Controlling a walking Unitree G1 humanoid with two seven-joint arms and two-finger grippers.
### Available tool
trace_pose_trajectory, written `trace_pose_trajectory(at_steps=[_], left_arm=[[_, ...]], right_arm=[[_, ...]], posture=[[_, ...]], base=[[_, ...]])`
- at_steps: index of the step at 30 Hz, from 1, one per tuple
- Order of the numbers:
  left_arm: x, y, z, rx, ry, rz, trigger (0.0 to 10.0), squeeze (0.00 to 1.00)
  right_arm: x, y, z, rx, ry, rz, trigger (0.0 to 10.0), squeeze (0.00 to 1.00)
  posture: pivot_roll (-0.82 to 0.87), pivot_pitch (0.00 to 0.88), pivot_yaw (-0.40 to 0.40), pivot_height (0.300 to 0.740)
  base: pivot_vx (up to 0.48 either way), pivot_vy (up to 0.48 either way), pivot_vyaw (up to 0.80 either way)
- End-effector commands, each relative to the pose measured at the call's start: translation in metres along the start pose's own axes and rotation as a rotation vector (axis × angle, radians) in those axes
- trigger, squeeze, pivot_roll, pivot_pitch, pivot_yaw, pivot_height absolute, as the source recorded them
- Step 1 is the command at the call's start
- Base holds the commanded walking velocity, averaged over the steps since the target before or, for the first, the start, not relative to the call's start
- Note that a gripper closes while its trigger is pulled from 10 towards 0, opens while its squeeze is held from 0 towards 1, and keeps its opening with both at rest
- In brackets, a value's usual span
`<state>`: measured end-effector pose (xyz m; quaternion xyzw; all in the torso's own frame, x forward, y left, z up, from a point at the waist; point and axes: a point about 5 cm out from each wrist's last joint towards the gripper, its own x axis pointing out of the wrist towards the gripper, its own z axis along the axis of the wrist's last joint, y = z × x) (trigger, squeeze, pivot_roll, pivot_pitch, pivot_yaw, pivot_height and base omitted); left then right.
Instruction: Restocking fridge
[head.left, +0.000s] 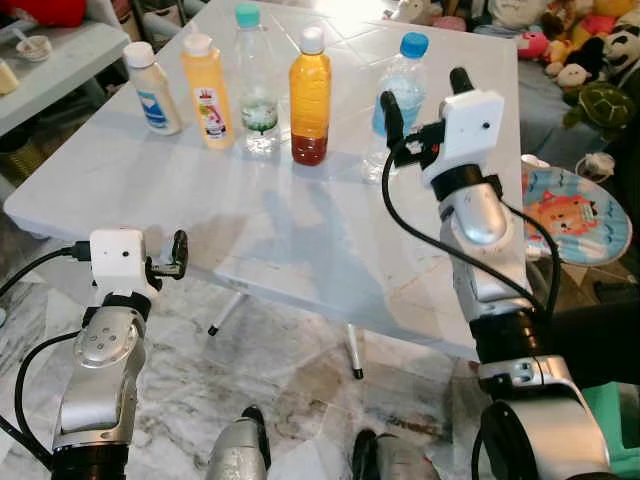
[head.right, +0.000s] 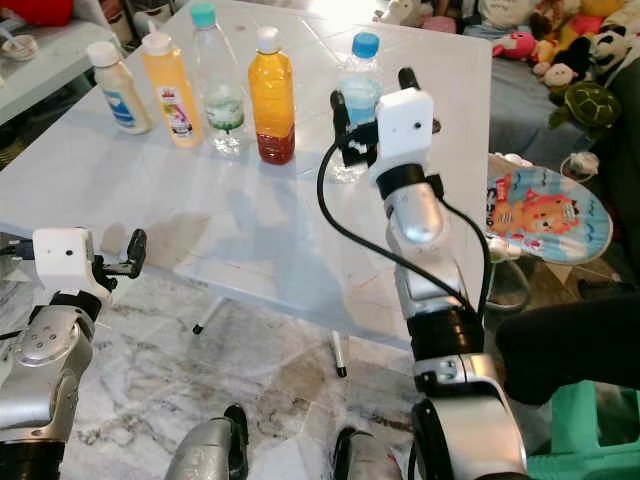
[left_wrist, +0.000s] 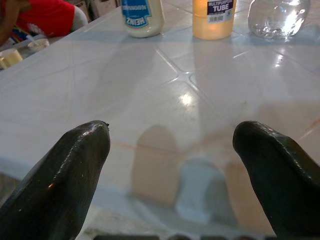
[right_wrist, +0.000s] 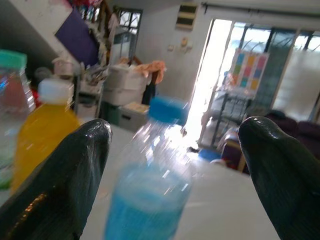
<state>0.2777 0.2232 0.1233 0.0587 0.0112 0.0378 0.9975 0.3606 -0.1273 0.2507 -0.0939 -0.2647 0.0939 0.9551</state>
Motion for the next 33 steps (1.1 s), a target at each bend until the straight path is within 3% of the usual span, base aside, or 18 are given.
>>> trace_pose_trajectory(at_steps=[1, 5, 9, 21, 29, 30, 31, 32, 33], left_arm=[[-0.001, -0.001, 0.002, 0.016, 0.002, 0.003, 10.0, 0.00], [-0.001, -0.001, 0.003, 0.031, 0.002, -0.016, 10.0, 0.00], [0.001, 0.001, 0.004, 0.041, 0.002, -0.022, 10.0, 0.00], [0.005, -0.001, 0.009, 0.053, 0.001, -0.041, 10.0, 0.00], [0.001, -0.002, 0.007, 0.055, 0.012, -0.054, 10.0, 0.00], [0.001, -0.002, 0.007, 0.056, 0.013, -0.054, 10.0, 0.00], [0.001, -0.002, 0.007, 0.056, 0.013, -0.054, 10.0, 0.00], [0.001, -0.001, 0.007, 0.059, 0.015, -0.056, 10.0, 0.00], [0.001, -0.001, 0.006, 0.059, 0.016, -0.056, 10.0, 0.00]], right_arm=[[0.004, -0.007, 0.004, -0.035, -0.021, -0.004, 10.0, 0.00], [0.012, -0.025, 0.004, -0.054, -0.016, -0.006, 10.0, 0.00], [0.020, -0.028, 0.006, -0.061, -0.015, 0.009, 10.0, 0.00], [0.042, -0.015, 0.011, -0.007, -0.001, 0.128, 10.0, 0.00], [0.054, -0.016, 0.006, 0.055, 0.099, 0.173, 10.0, 0.00], [0.055, -0.015, 0.005, 0.053, 0.109, 0.182, 9.2, 0.00], [0.055, -0.015, 0.005, 0.053, 0.109, 0.182, 9.2, 0.00], [0.057, -0.014, 0.002, 0.069, 0.130, 0.182, 0.0, 0.00], [0.057, -0.014, 0.002, 0.074, 0.134, 0.184, 0.0, 0.00]], posture=[[0.07, 0.175, -0.004, 0.740], [0.08, 0.179, 0.008, 0.740], [0.09, 0.181, 0.018, 0.740], [0.10, 0.202, 0.036, 0.740], [0.12, 0.218, 0.033, 0.740], [0.12, 0.219, 0.033, 0.740], [0.12, 0.219, 0.033, 0.740], [0.12, 0.218, 0.034, 0.740], [0.12, 0.217, 0.033, 0.740]], base=[[0.000, 0.000, 0.00], [0.000, 0.000, 0.00], [0.000, 0.000, 0.00], [0.000, 0.000, 0.00], [0.000, 0.000, 0.00], [0.000, 0.000, 0.00], [0.000, 0.000, 0.00], [0.000, 0.000, 0.00], [0.000, 0.000, 0.00]])
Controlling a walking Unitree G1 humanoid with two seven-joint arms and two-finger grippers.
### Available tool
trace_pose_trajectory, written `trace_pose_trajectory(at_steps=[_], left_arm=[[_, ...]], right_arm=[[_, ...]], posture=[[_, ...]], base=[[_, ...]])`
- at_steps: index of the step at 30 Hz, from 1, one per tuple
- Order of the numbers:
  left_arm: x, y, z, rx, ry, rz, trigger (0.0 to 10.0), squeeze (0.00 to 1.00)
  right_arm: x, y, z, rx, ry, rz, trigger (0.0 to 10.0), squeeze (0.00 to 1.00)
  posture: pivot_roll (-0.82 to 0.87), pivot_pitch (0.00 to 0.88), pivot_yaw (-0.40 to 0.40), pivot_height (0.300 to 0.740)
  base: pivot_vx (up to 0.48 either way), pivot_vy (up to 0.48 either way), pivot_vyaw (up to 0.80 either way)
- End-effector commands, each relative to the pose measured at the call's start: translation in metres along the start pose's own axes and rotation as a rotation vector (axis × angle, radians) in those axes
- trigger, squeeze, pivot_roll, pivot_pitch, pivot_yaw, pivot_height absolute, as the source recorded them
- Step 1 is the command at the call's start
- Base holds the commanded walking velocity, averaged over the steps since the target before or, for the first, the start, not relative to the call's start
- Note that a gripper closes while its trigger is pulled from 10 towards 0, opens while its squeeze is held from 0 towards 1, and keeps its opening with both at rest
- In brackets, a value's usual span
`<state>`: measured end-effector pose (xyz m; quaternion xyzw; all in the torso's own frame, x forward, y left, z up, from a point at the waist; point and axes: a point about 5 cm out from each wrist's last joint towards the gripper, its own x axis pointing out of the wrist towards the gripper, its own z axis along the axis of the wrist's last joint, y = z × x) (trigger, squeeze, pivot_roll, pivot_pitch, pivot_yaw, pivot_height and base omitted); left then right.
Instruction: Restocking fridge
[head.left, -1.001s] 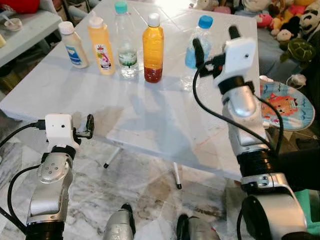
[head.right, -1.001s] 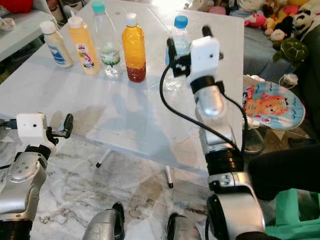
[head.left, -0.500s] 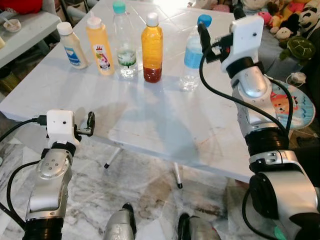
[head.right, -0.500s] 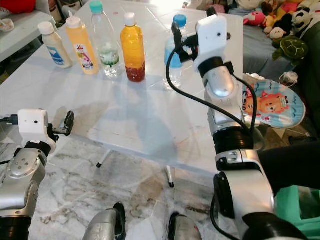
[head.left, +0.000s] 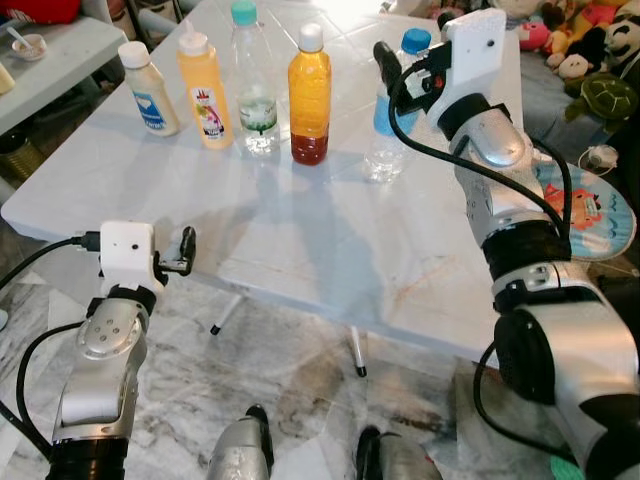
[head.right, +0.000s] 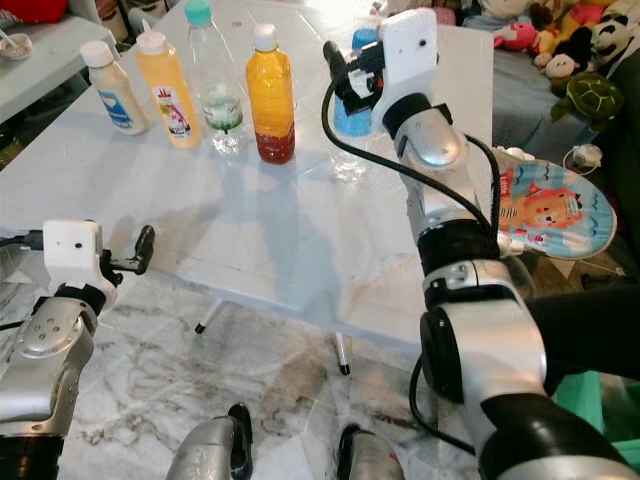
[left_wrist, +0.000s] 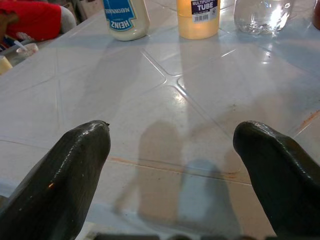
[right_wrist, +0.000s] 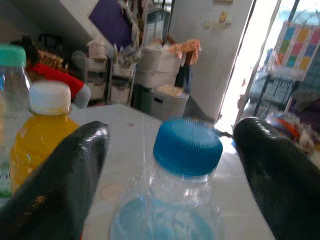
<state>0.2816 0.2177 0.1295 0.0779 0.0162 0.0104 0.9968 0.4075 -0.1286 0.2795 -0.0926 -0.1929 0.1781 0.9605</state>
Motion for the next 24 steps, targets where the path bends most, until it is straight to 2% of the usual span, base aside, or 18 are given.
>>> trace_pose_trajectory(at_steps=[1, 6, 15, 24], left_arm=[[-0.0026, 0.0034, -0.0007, 0.020, 0.011, -0.002, 10.0, 0.00], [-0.0023, 0.0046, 0.0002, 0.024, 0.011, -0.002, 10.0, 0.00], [0.0010, 0.0034, -0.0014, 0.021, 0.010, 0.002, 10.0, 0.00], [0.0066, -0.0022, -0.0025, 0.007, 0.005, -0.001, 10.0, 0.00]], right_arm=[[0.0035, -0.0003, 0.0025, 0.013, 0.010, 0.011, 0.0, 0.00], [0.0054, 0.0018, 0.0008, 0.033, 0.021, 0.028, 0.0, 0.00], [0.0041, 0.0018, -0.0017, -0.019, 0.023, 0.039, 0.0, 0.00], [0.0022, 0.0003, -0.0050, -0.009, 0.035, 0.031, 0.0, 0.00]], posture=[[0.12, 0.217, 0.033, 0.740], [0.13, 0.211, 0.033, 0.740], [0.12, 0.187, 0.026, 0.740], [0.10, 0.160, 0.018, 0.740]], base=[[0.000, 0.000, 0.00], [0.000, 0.000, 0.00], [0.000, 0.000, 0.00], [0.000, 0.000, 0.00]])
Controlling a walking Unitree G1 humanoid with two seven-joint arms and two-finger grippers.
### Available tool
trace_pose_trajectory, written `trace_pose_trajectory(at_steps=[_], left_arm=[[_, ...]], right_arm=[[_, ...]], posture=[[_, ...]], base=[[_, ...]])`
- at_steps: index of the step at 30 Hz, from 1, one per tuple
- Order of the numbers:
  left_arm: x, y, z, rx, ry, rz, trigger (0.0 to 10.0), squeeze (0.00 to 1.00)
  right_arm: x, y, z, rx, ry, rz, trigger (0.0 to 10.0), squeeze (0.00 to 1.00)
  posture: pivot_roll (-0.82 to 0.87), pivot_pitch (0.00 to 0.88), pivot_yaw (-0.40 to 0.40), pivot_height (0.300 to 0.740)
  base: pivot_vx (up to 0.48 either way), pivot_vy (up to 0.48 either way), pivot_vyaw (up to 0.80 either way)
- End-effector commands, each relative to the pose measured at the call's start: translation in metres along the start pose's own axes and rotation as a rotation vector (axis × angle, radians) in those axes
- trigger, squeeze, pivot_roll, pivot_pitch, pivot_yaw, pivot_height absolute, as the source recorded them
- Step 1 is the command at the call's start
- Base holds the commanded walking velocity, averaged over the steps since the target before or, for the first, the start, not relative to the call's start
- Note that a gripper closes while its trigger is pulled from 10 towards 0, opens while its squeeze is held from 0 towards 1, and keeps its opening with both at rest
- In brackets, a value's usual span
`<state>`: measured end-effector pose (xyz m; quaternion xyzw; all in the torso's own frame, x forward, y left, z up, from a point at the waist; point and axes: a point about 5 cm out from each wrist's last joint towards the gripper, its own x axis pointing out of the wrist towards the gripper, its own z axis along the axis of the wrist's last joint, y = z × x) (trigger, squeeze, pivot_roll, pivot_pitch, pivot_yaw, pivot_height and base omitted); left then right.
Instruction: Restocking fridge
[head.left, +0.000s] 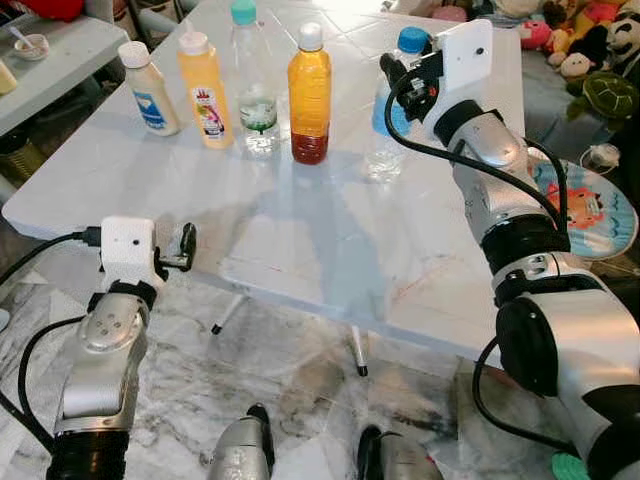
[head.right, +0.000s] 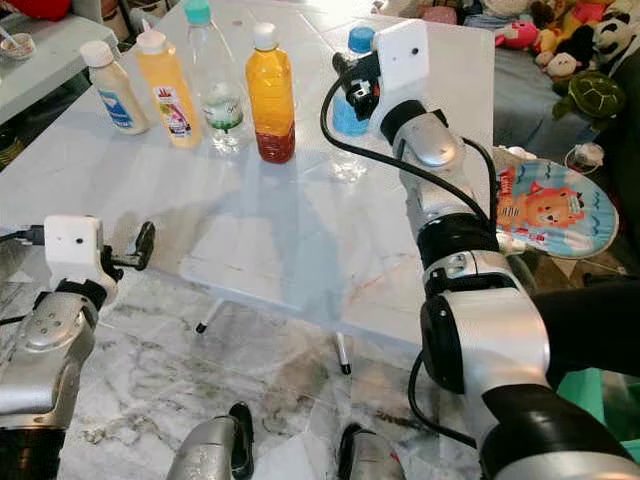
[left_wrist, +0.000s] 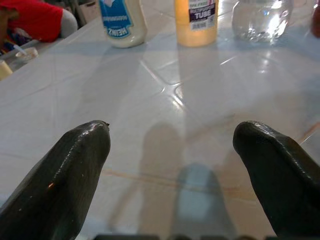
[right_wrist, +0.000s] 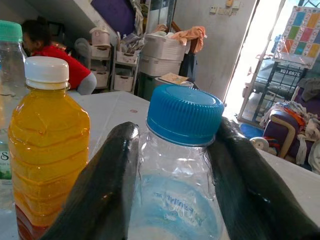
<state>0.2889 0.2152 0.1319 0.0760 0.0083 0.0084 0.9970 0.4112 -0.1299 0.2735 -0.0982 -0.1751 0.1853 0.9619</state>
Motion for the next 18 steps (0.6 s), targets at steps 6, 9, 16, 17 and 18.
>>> trace_pose_trajectory(at_steps=[6, 9, 16, 17, 18], left_arm=[[0.002, -0.002, -0.009, 0.001, 0.021, 0.004, 10.0, 0.00], [0.005, -0.001, -0.009, -0.004, 0.018, 0.008, 10.0, 0.00], [0.005, 0.002, -0.015, -0.017, 0.033, 0.044, 10.0, 0.00], [0.005, 0.003, -0.016, -0.020, 0.035, 0.047, 10.0, 0.00], [0.004, 0.003, -0.017, -0.022, 0.036, 0.048, 10.0, 0.00]], right_arm=[[-0.004, 0.014, -0.003, 0.021, -0.023, 0.027, 0.0, 0.00], [-0.011, 0.028, -0.003, 0.045, -0.063, 0.040, 0.0, 0.00], [-0.049, 0.053, 0.002, 0.105, -0.165, 0.017, 3.4, 0.00], [-0.054, 0.054, 0.002, 0.119, -0.164, 0.011, 4.8, 0.00], [-0.057, 0.055, 0.002, 0.129, -0.162, 0.007, 4.8, 0.00]], posture=[[0.09, 0.131, 0.013, 0.740], [0.08, 0.109, 0.013, 0.740], [0.06, 0.058, 0.011, 0.740], [0.05, 0.052, 0.011, 0.740], [0.05, 0.049, 0.010, 0.740]], base=[[0.000, 0.000, 0.00], [0.000, 0.000, 0.00], [0.000, 0.000, 0.00], [0.000, 0.000, 0.00], [0.000, 0.000, 0.00]])
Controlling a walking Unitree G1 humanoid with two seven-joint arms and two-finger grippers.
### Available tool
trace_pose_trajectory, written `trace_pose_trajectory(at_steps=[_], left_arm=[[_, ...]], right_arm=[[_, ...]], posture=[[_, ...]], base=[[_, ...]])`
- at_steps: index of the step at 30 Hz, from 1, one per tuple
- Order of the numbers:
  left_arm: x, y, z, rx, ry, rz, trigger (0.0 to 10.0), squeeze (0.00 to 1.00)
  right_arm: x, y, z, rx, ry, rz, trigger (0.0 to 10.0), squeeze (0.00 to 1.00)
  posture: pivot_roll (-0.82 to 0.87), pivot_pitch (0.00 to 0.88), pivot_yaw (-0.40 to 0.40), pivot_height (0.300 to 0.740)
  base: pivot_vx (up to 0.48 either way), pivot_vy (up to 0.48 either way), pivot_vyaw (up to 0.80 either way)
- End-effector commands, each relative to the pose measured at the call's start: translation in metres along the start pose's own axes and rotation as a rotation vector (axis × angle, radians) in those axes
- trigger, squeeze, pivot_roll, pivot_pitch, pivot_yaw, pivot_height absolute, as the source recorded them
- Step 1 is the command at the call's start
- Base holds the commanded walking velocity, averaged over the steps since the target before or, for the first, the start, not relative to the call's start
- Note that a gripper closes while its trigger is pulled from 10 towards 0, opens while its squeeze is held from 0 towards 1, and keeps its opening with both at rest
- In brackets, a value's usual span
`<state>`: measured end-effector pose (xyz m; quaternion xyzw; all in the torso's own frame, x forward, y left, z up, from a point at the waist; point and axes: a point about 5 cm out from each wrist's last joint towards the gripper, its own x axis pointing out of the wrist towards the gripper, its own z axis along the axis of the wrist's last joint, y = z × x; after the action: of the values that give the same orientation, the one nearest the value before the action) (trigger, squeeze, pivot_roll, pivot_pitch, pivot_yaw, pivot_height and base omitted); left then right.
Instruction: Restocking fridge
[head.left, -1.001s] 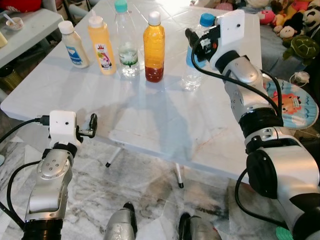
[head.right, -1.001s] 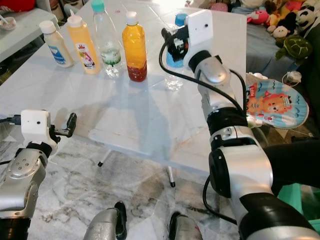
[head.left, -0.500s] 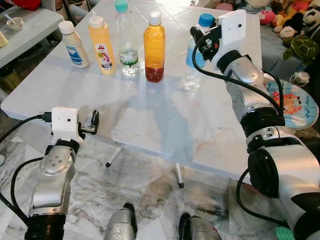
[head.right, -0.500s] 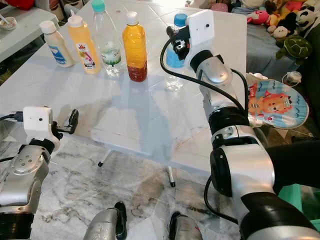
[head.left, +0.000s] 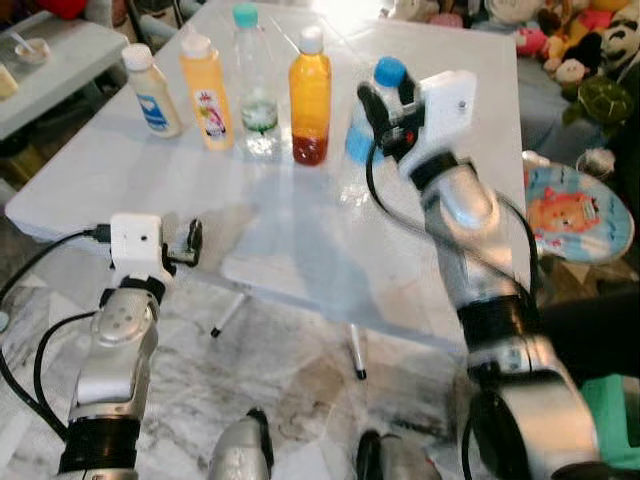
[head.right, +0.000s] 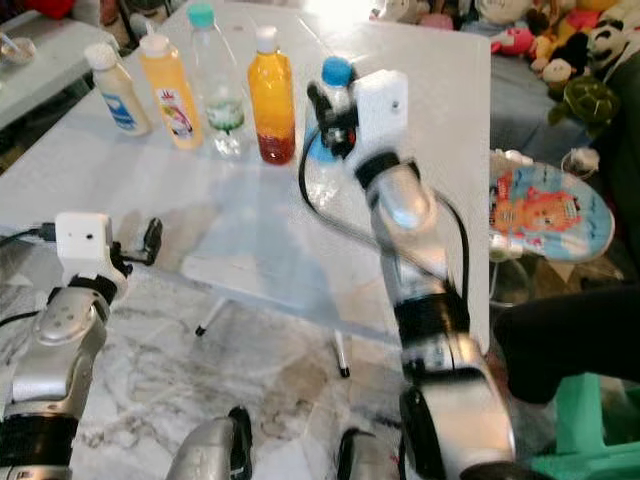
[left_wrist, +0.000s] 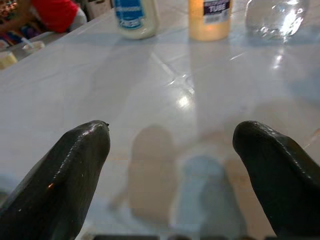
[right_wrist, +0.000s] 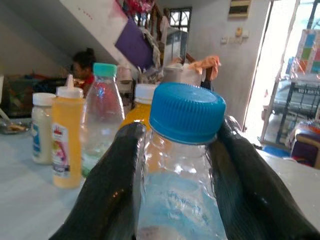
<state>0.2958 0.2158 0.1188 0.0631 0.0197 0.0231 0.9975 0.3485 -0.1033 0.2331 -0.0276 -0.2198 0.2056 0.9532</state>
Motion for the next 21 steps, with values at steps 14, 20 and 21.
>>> trace_pose_trajectory(at_steps=[14, 20, 21], left_arm=[[-0.003, -0.017, -0.019, -0.030, 0.034, 0.001, 10.0, 0.00], [0.004, -0.017, -0.015, -0.042, 0.019, 0.013, 10.0, 0.00], [0.006, -0.018, -0.014, -0.041, 0.014, 0.010, 10.0, 0.00]], right_arm=[[-0.071, 0.000, -0.025, 0.098, 0.145, -0.201, 10.0, 0.00], [-0.077, -0.007, -0.044, 0.024, 0.249, -0.263, 10.0, 0.00], [-0.079, -0.005, -0.049, 0.028, 0.249, -0.234, 10.0, 0.00]], posture=[[0.02, 0.000, 0.006, 0.740], [0.01, 0.000, 0.021, 0.740], [0.00, 0.000, 0.021, 0.740]], base=[[0.000, 0.000, 0.00], [0.000, 0.000, 0.00], [0.000, 0.000, 0.00]])
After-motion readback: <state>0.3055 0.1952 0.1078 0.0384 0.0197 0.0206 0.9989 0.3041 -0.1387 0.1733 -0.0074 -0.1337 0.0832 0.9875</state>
